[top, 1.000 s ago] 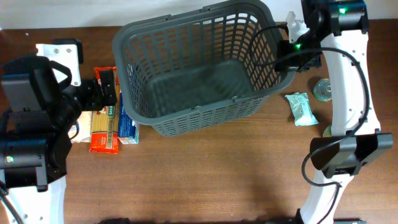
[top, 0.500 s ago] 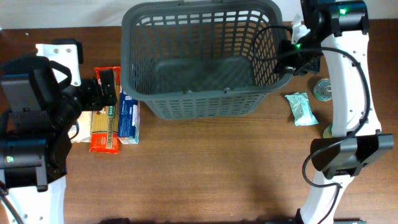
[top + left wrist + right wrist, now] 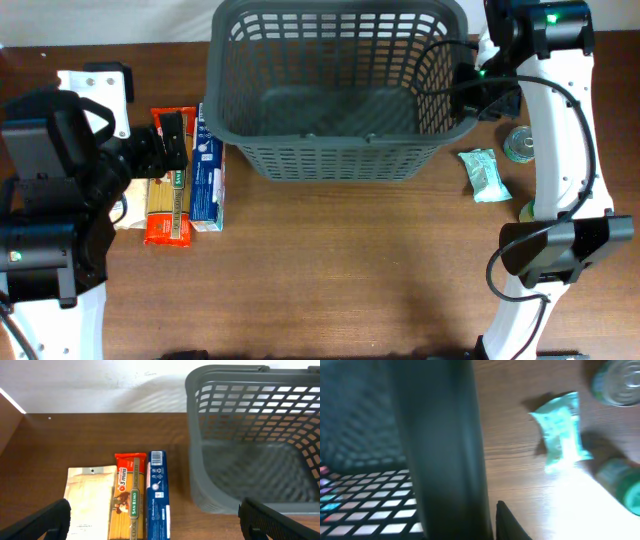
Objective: Pack container
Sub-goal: 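Grip the basket rim with the right gripper and drag it toward center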
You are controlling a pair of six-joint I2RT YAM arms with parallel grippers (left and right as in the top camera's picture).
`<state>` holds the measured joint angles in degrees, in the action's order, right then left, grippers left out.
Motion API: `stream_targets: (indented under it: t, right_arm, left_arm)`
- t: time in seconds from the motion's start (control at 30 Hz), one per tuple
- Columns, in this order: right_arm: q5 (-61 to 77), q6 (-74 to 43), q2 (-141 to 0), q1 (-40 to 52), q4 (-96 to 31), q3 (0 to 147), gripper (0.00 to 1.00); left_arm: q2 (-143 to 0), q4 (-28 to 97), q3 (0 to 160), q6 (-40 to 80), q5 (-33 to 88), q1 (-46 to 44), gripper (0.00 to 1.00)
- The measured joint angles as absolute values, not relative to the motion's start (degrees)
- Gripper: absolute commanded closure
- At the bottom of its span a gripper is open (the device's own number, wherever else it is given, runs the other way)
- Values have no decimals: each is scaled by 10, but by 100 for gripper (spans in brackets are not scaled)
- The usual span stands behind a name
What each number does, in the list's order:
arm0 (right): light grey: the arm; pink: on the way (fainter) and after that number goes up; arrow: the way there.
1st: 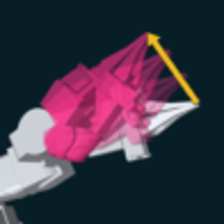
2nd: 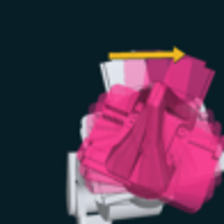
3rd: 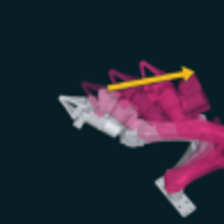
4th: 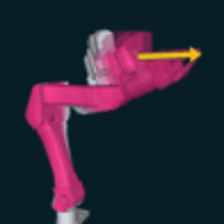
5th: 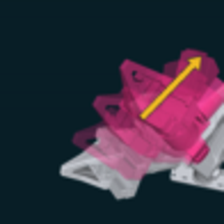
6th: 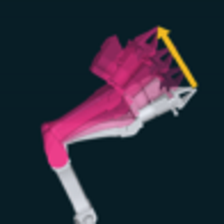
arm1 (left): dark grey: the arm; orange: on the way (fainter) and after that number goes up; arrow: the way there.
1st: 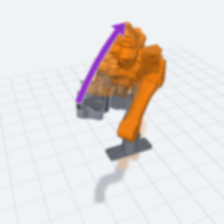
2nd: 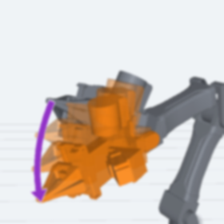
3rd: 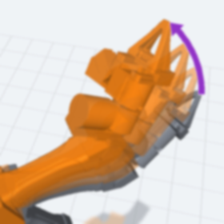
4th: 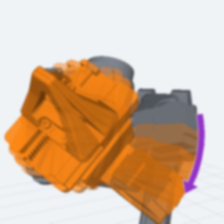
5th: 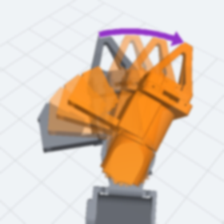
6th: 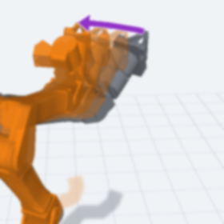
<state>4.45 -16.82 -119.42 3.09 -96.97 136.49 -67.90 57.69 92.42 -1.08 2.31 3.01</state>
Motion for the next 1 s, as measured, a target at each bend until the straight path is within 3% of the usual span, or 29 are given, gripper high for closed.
stream_targets:
  t: [0.47,0.5,0.6,0.63,1.0]
  right_arm:
    - [-7,-152,-1194,21,-967,1365,79]
    - [-7,-149,-1194,21,-965,1365,73]
    - [-13,-136,-1194,20,-949,1362,33]
    - [-13,-128,-1194,18,-944,1362,29]
    - [32,-88,-1194,14,-954,1492,25]
  left_arm:
    - [-679,577,924,-11,23,30,1]
    - [-679,577,924,-11,23,30,1]
    - [-679,577,924,-11,23,30,1]
    - [-679,577,924,-11,23,30,1]
    - [-679,577,924,-11,23,30,1]
